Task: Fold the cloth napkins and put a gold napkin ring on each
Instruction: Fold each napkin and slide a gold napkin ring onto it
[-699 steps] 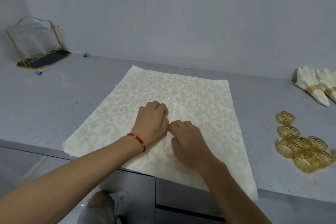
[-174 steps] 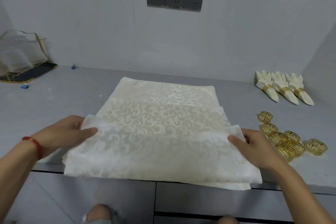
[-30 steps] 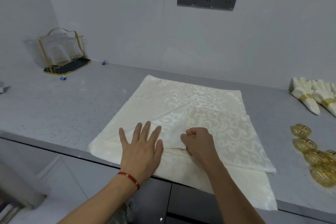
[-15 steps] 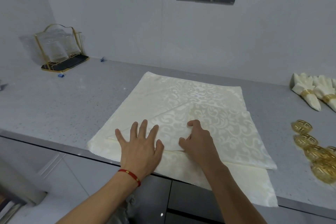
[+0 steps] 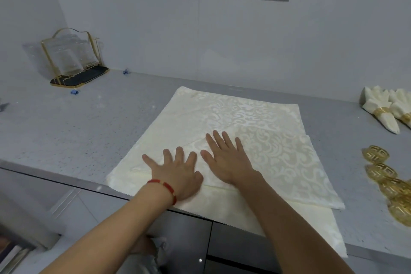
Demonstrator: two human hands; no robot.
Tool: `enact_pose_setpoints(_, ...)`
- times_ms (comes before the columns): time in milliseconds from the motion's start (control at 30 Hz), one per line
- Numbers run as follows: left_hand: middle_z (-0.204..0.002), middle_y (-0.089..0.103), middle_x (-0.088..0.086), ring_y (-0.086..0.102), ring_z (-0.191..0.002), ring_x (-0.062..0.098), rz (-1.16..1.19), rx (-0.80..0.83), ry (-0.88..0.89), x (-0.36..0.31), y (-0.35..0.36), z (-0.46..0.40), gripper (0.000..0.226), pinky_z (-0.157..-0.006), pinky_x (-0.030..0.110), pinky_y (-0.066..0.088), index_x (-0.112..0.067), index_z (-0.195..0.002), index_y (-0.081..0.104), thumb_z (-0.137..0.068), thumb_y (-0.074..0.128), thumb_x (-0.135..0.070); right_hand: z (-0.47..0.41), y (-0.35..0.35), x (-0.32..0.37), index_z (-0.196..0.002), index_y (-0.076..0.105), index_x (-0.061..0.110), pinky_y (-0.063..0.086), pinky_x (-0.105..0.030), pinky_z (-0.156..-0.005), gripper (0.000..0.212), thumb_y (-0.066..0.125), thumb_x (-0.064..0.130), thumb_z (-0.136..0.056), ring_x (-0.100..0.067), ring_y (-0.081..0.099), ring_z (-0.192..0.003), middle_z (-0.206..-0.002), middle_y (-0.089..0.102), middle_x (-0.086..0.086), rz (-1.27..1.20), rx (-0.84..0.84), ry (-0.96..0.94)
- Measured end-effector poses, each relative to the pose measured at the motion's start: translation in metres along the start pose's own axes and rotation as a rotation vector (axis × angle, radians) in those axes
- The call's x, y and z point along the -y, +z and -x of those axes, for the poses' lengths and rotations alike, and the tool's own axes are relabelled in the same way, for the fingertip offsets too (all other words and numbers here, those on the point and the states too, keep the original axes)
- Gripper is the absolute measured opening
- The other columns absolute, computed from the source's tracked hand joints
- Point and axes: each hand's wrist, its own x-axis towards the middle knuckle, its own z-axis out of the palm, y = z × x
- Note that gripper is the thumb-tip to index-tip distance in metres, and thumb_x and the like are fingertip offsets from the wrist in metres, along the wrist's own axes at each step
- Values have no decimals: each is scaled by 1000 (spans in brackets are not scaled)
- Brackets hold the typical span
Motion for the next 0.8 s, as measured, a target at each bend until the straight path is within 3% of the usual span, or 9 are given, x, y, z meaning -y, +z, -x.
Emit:
enact_pose_setpoints(100, -132, 49, 8, 42, -130, 32, 91, -225, 68, -17, -17, -23, 34, -105, 61, 28, -18, -125, 51, -97, 35, -28, 0, -2, -1, -165, -4, 26, -7, -53, -127, 63, 10, 51, -109, -18, -15, -158, -172, -11, 5, 14, 30, 3)
enact_pose_setpoints(167, -109, 55, 1, 56, -103, 28, 297, -399, 165, -30, -8, -37, 22, -81, 40, 37, -18, -112, 52, -92, 43, -18, 0, -5, -3, -165, -3, 23, -7, -49, -127, 60, 17, 40, -111, -15, -11, -158, -173, -8, 5, -84, 35, -28)
enact_pose_setpoints(233, -94, 53, -2, 55, -86, 28, 361, -475, 220, -34, 9, -45, 21, -69, 35, 29, -19, -105, 52, -85, 49, -11, 2, -20, -12, -164, 17, 21, 5, -33, -126, 61, 38, 25, -108, -6, 10, -155, -171, 13, 8, -482, -18, -4)
enact_pose_setpoints(300, -90, 51, -2, 51, -83, 27, 277, -514, 215, -33, 22, -51, 25, -66, 35, 28, -20, -103, 55, -79, 53, -11, 3, -37, -43, -148, 50, 17, 26, -17, -109, 52, 53, 8, -97, -7, 41, -138, -153, 48, 5, -726, -256, 104)
enact_pose_setpoints(367, -91, 50, -1, 47, -83, 26, 229, -536, 200, -33, 25, -54, 26, -66, 36, 30, -22, -104, 58, -81, 48, -19, 0, -50, -89, -129, 65, 12, 34, -20, -100, 42, 56, -2, -91, -22, 53, -131, -138, 62, -6, -576, -435, 289)
enact_pose_setpoints(400, -92, 49, -1, 45, -83, 25, 222, -543, 196, -34, 24, -54, 28, -67, 36, 31, -23, -105, 58, -82, 42, -24, -1, -55, -113, -130, 64, 13, 36, -27, -104, 43, 55, -2, -91, -29, 51, -133, -138, 61, -10, -442, -424, 382)
enact_pose_setpoints(500, -104, 51, -4, 43, -90, 23, 224, -523, 211, -35, 26, -55, 35, -73, 38, 34, -24, -106, 56, -84, 33, -37, 6, -66, -170, -145, 50, 20, 34, -46, -113, 48, 52, 10, -99, -33, 42, -140, -149, 49, -8, -88, -185, 604)
enact_pose_setpoints(633, -118, 53, -14, 41, -97, 20, 240, -493, 236, -35, 26, -54, 33, -83, 39, 36, -27, -107, 50, -87, 32, -45, 16, -69, -203, -138, 50, 16, 37, -49, -103, 41, 57, 25, -99, -36, 43, -129, -137, 49, -14, -38, -83, 631)
enact_pose_setpoints(800, -120, 54, -14, 41, -98, 20, 233, -507, 240, -33, 28, -56, 33, -83, 39, 35, -28, -110, 50, -88, 33, -46, 26, -76, -193, -81, 66, 23, 44, -44, -91, 16, 53, 16, -80, -31, 57, -97, -100, 64, -4, -121, -272, 599)
